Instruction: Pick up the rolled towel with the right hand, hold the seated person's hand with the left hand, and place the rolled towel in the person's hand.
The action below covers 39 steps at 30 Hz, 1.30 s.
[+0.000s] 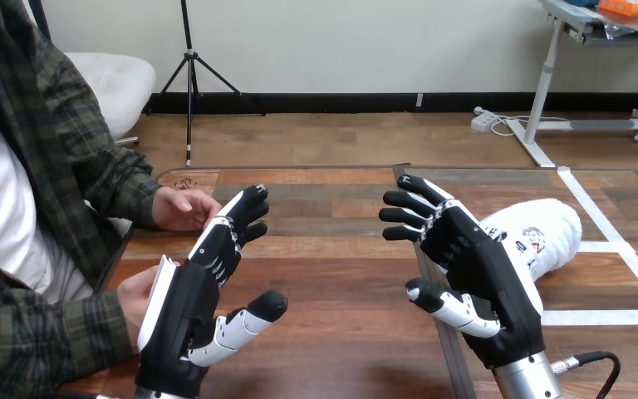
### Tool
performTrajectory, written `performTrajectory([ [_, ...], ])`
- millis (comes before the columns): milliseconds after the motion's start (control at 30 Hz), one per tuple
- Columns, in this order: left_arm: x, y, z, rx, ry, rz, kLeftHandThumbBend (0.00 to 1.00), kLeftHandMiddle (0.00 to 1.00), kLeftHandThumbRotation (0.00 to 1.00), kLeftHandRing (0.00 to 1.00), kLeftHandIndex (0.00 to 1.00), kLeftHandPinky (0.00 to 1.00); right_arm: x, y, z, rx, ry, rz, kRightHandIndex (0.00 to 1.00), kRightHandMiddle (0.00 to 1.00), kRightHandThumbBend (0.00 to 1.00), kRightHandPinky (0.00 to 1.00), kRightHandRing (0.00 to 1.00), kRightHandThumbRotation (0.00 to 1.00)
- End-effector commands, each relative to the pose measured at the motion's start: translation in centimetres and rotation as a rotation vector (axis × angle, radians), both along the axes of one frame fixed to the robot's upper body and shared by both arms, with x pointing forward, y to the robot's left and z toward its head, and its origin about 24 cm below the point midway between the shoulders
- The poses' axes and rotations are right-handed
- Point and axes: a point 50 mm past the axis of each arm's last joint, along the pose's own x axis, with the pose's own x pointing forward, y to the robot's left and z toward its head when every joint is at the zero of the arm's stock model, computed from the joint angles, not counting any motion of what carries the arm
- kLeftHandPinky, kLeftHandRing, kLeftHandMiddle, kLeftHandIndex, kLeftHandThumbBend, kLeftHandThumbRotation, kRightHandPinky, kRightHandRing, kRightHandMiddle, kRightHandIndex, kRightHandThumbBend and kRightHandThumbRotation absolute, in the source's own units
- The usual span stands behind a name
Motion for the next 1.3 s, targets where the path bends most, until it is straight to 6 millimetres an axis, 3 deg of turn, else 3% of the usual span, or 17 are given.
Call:
performTrajectory([
  [0, 1.3, -0.1, 1.8, -0.004, -0.087, -0.014, 1.00, 0.92, 0.67, 0.90, 0.88, 0.86, 1.2, 0.0, 1.9, -0.020, -0.094, 0.012, 0.85, 0.81, 1.00, 0.71, 0.77, 0.51],
  [633, 1.5, -0.5, 1.9, -0.009, -0.092, -0.026, 1.00, 0.92, 0.65, 0.91, 0.88, 0.88, 1.8, -1.5, 3.5, -0.099, -0.157, 0.055, 0.85, 0.81, 1.00, 0.74, 0.78, 0.49],
  [1267, 1.3, -1.1, 1.3, -0.055, -0.064, -0.022, 1.00, 0.93, 0.65, 0.91, 0.91, 0.89, 2.4, -5.1, 6.7, -0.414, -0.236, 0.103, 0.88, 0.84, 1.00, 0.75, 0.81, 0.52],
])
